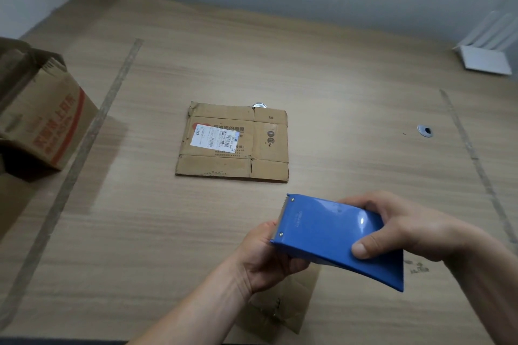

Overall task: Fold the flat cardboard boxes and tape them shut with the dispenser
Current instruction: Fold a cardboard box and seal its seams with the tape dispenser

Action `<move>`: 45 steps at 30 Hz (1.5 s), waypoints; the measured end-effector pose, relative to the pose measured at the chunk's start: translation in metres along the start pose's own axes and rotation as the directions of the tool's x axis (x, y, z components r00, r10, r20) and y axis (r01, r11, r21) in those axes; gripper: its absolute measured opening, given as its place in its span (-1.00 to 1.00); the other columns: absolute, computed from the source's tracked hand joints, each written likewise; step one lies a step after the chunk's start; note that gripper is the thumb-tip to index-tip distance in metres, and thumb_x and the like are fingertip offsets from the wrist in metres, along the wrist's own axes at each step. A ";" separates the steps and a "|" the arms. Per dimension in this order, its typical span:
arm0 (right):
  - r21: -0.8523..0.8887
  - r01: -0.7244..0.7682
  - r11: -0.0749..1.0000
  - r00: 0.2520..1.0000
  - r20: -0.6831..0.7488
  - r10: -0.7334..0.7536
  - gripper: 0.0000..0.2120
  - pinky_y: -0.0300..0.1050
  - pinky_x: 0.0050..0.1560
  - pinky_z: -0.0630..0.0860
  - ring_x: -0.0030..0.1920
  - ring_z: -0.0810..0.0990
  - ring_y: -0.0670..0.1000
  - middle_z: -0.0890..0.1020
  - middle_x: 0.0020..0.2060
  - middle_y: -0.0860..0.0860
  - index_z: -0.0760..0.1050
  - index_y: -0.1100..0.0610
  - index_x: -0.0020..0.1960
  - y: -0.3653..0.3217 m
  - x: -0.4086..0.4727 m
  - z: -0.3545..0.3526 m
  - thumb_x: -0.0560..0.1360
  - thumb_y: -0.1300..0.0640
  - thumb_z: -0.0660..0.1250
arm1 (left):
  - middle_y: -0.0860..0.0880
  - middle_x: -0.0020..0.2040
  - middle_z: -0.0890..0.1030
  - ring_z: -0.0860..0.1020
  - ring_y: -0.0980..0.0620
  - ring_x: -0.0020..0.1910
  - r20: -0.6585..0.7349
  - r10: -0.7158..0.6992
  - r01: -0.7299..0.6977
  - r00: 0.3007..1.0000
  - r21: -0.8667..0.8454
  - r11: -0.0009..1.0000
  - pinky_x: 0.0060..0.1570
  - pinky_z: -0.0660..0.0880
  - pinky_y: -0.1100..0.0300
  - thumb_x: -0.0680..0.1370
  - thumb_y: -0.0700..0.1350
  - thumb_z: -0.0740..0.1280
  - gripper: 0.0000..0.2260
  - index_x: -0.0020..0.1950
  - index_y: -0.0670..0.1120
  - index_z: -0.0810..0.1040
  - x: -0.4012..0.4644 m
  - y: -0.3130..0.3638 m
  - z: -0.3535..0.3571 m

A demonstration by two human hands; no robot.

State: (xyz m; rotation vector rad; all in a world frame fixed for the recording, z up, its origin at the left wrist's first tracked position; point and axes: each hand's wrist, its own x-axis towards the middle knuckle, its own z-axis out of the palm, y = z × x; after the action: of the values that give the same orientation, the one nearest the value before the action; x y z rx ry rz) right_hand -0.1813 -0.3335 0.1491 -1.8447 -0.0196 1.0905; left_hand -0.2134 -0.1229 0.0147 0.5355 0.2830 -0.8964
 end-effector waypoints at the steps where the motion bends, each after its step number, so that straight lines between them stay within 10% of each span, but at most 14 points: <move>1: -0.001 -0.001 1.000 1.000 -0.002 0.001 -0.33 0.34 0.27 0.50 0.15 0.65 0.31 0.70 0.12 0.18 0.61 0.08 0.29 0.000 0.001 0.000 0.20 -0.02 0.61 | -0.18 0.03 0.65 0.66 -0.10 -0.09 -0.005 0.006 -0.006 1.000 0.010 1.000 -0.24 0.62 0.10 0.48 -0.18 0.36 -0.77 0.11 -0.18 0.64 0.000 0.001 0.001; 9: 0.005 0.015 1.000 1.000 -0.006 -0.015 -0.34 0.21 0.19 0.55 0.14 0.63 0.33 0.70 0.10 0.20 0.62 0.10 0.28 0.001 0.003 -0.007 0.20 0.01 0.61 | -0.23 0.16 0.58 0.61 -0.16 0.01 -0.011 0.075 -0.074 0.997 0.053 0.996 -0.24 0.61 0.06 0.47 -0.17 0.42 -0.62 0.28 -0.18 0.58 -0.001 0.009 -0.001; 14: 0.010 0.024 1.000 1.000 0.000 -0.024 -0.36 0.19 0.17 0.56 0.14 0.63 0.34 0.70 0.10 0.20 0.62 0.12 0.27 0.004 0.002 -0.010 0.21 0.02 0.60 | -0.25 0.31 0.50 0.47 -0.23 0.30 0.007 0.021 -0.021 1.000 -0.052 0.998 0.19 0.49 -0.11 0.52 0.01 0.38 -0.48 0.41 -0.23 0.47 -0.003 0.013 -0.009; 30: 0.015 0.011 1.000 1.000 -0.008 -0.011 -0.34 0.26 0.19 0.55 0.14 0.63 0.34 0.69 0.10 0.20 0.62 0.09 0.27 0.013 0.006 -0.004 0.20 -0.02 0.62 | -0.23 -0.04 0.66 0.66 -0.11 -0.12 -0.253 0.129 -0.045 0.959 0.311 0.949 -0.14 0.61 -0.03 0.57 -0.18 0.37 -0.71 0.18 -0.37 0.52 -0.001 0.012 0.000; 37: 0.024 -0.012 1.000 1.000 -0.012 0.012 -0.36 0.10 0.15 0.56 0.12 0.66 0.25 0.70 0.09 0.18 0.62 0.02 0.26 0.039 -0.004 -0.001 0.19 -0.03 0.62 | -0.10 -0.42 0.50 0.42 0.05 -0.52 -0.341 0.524 -0.085 0.781 0.772 0.630 -0.50 0.36 0.21 0.62 -0.21 0.28 -0.78 -0.22 -0.13 0.51 0.004 0.032 -0.017; 45: 0.103 -0.032 0.994 0.999 0.006 0.032 -0.31 0.01 0.25 0.54 0.22 0.65 0.17 0.69 0.21 0.10 0.56 -0.07 0.37 0.092 -0.043 -0.012 0.25 0.05 0.61 | 0.05 -0.51 0.49 0.40 0.16 -0.56 -0.248 0.671 0.000 0.698 0.938 0.347 -0.41 0.35 0.18 0.60 -0.20 0.32 -0.73 -0.32 -0.05 0.48 0.020 0.036 -0.041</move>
State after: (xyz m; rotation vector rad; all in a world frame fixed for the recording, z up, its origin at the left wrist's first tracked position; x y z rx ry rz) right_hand -0.2374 -0.4111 0.1125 -1.7553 0.0630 1.0974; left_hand -0.1729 -0.0950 -0.0167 1.9049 0.2205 -0.2871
